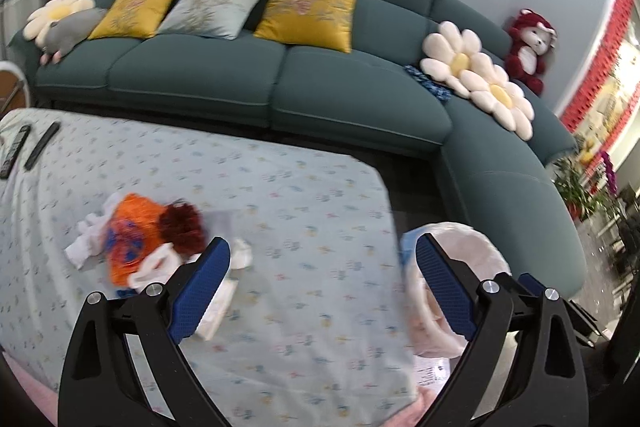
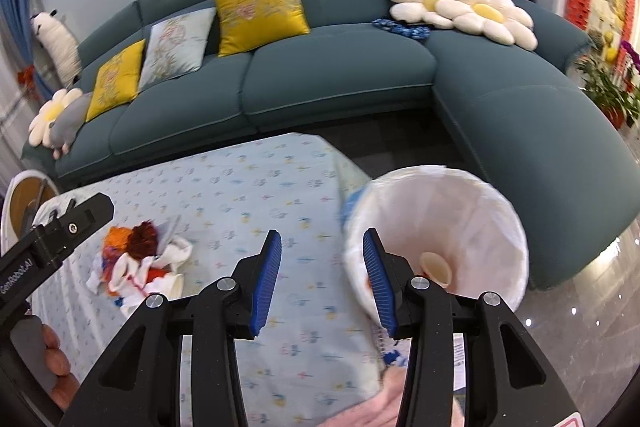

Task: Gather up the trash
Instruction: 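Move both open tools back to the trash pile on the table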

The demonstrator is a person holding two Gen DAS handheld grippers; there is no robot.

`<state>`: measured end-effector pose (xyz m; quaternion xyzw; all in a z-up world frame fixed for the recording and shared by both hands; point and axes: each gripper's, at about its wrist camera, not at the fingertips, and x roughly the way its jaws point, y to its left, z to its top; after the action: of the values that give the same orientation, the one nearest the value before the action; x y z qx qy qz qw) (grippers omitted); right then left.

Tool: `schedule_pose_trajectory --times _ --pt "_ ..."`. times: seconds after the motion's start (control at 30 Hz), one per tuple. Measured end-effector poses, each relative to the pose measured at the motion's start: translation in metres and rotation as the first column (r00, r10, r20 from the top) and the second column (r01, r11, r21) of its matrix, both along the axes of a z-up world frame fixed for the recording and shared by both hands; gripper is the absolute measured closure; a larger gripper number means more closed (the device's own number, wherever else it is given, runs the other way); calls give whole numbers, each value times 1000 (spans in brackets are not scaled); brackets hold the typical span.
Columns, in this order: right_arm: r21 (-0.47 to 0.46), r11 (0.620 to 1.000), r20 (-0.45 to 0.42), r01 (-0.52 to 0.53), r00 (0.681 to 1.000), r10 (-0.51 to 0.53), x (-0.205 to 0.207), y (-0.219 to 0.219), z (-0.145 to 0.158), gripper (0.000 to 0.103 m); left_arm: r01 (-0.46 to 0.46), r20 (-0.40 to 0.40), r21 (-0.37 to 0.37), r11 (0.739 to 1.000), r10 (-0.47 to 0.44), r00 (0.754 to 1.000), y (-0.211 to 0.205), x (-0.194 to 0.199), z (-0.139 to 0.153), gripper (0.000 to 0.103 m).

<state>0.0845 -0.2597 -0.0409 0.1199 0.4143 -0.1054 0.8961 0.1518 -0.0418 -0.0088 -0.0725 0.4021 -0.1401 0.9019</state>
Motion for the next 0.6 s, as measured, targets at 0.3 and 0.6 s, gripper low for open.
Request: schedule_pose_trajectory --times 0.3,0.6 --pt "11 995 -24 -95 995 95 10 62 -8 61 -82 -29 33 996 83 996 70 2 -21 13" --pt "47 978 -85 -202 975 205 16 120 -40 61 -70 -86 97 993 79 993 118 3 -62 13"
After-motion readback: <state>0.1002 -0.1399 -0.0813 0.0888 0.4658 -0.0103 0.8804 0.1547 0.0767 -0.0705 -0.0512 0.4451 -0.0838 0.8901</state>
